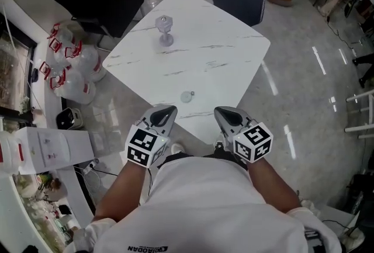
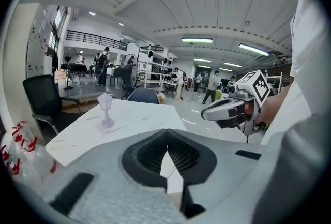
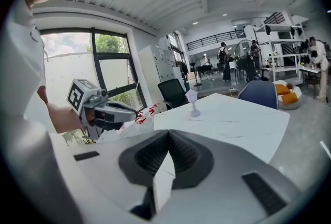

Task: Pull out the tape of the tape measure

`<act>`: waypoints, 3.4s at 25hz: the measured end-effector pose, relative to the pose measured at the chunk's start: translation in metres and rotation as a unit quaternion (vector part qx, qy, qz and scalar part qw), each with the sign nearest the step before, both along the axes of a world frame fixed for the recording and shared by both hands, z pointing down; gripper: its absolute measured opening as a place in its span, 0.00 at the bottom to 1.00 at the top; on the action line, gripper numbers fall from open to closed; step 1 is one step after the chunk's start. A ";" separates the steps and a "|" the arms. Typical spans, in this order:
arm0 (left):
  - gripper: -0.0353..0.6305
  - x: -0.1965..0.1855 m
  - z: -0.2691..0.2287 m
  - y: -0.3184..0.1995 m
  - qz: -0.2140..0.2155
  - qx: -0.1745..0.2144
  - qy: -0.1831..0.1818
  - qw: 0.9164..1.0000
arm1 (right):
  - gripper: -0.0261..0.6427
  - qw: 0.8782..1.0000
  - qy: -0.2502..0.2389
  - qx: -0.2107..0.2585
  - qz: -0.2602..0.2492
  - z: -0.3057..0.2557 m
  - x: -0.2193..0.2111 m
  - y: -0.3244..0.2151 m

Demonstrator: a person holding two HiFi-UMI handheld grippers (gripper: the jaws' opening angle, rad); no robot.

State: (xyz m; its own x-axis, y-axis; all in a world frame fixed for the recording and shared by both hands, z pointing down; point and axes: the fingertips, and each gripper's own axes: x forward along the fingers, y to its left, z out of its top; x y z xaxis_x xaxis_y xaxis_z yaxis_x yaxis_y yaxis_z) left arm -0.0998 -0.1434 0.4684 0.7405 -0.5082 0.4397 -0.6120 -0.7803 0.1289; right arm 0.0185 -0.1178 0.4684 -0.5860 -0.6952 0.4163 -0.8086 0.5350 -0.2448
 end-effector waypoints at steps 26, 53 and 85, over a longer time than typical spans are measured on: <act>0.22 0.032 0.004 -0.018 -0.030 0.053 -0.094 0.994 | 0.05 0.998 -0.023 0.001 -0.064 0.005 0.030 -0.029; 0.35 0.037 0.060 -0.022 0.002 0.011 -0.134 0.991 | 0.05 0.998 -0.011 -0.006 -0.056 0.012 0.038 -0.021; 0.42 0.060 0.252 -0.072 0.131 -0.140 -0.305 0.933 | 0.05 0.995 -0.023 -0.088 -0.042 0.070 0.058 -0.027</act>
State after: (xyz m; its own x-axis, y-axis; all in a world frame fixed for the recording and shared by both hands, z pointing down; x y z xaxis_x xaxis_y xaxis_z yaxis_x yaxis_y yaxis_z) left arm -0.0402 -0.2159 0.7199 0.3910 -0.1464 0.9087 -0.4308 -0.9016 0.0402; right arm 0.0760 -0.1452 0.5385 -0.6603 -0.5610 0.4993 -0.7485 0.5459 -0.3765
